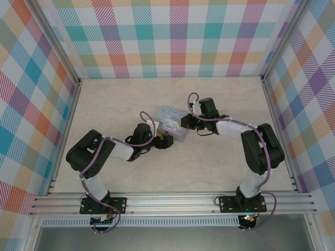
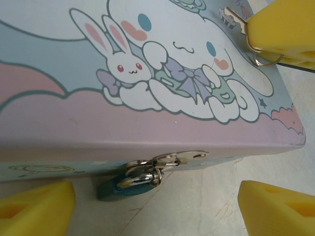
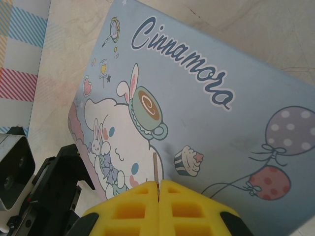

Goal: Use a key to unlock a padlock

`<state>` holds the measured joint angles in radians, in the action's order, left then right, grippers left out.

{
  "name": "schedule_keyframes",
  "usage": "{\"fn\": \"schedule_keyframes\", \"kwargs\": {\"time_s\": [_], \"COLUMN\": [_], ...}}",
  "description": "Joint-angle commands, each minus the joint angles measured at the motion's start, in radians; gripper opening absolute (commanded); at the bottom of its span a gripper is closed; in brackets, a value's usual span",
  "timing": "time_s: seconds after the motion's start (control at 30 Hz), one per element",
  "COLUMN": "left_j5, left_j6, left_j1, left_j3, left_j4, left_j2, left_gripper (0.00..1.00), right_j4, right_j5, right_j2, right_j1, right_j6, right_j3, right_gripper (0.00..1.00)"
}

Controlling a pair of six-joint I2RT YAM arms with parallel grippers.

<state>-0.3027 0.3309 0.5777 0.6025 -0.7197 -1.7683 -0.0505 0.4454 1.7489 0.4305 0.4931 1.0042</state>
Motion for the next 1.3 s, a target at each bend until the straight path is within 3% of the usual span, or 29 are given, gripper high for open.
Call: {"fn": "schedule_keyframes", "kwargs": {"time_s": [0.0,0.33,0.77,1.27], "left_j5": [-0.054,-0.156,-0.2,-0.176], "left_j6": [-0.032,-0.049,0.028,0.184], "left_j1": [-0.006,-0.004,-0.003,-0.003], "left_j3": [0.025,0.071,0.077,0.081], "left_j4": [-0.005,0.004,-0.032,-0.184], "left_j2": [-0.052,-0.095,-0.086,-0.124], "left_gripper": [0.85,0.76,0.62,0.61], "right_j4": [0.103,0.115,0.11,0.107], "right_j5": [-0.019,-0.022,-0.02,-0.019], "right_j2": [0.033,0.029,0.016,0.014], "right_j1": [-0.001,-0.001,0.0,-0.001], "right_j6": [0.004,-0.004,-0.005,-0.005], "right_j3": [-0.013,-0.01,-0.018,-0.024], "right_gripper": [0.03,0.03,0.03,0.03]}}
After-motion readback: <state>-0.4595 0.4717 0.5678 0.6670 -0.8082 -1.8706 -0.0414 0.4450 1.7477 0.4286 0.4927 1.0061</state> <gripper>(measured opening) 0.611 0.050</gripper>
